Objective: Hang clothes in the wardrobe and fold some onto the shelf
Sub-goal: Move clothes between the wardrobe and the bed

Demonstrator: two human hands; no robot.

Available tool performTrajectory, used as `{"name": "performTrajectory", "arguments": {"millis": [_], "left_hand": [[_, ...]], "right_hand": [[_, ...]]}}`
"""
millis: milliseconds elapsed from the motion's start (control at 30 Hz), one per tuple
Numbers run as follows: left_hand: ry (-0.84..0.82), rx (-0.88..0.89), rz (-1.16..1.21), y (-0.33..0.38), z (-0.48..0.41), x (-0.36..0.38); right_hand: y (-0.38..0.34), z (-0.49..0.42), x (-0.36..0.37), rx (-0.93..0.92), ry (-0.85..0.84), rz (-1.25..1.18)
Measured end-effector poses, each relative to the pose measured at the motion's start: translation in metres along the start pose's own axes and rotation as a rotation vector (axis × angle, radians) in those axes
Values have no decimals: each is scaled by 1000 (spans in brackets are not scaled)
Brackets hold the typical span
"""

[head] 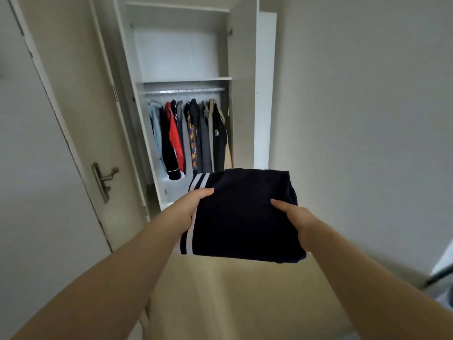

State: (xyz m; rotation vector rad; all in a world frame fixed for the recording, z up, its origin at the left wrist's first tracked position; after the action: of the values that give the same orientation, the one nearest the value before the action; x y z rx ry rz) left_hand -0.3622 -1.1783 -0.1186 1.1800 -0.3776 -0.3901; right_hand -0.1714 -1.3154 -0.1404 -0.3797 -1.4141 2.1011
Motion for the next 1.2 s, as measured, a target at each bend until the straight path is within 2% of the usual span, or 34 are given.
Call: {"name": "performTrajectory", "arguments": {"millis": [233, 533, 700, 900, 1200], "left_hand": [[98, -4, 32, 50, -75, -70], [185, 60, 32, 148, -211, -98], [224, 79, 56, 197, -291, -99], [253, 87, 53, 246, -384, -110], [250, 160, 2, 335, -533, -174]], "right_hand": [[-58, -81, 94, -72, -107, 6], [-160, -223, 153, -128, -240, -10], [-229, -306, 171, -155, -273, 49], [-279, -398, 202, -155, -283, 60], [-353, -547, 290, -240, -245, 50]]}}
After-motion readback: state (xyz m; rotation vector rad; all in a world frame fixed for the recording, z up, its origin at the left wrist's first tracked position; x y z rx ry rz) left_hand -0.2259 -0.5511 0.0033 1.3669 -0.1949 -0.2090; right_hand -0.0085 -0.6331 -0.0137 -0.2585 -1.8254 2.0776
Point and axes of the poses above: each hand's wrist, its own z-axis away from the middle knuckle, its own x-axis out of the palm, y = z × x, the point moved 9 cm from there along -z, towards the middle knuckle, and after that the axes turned 1 degree about x, right-handed, at the moved point
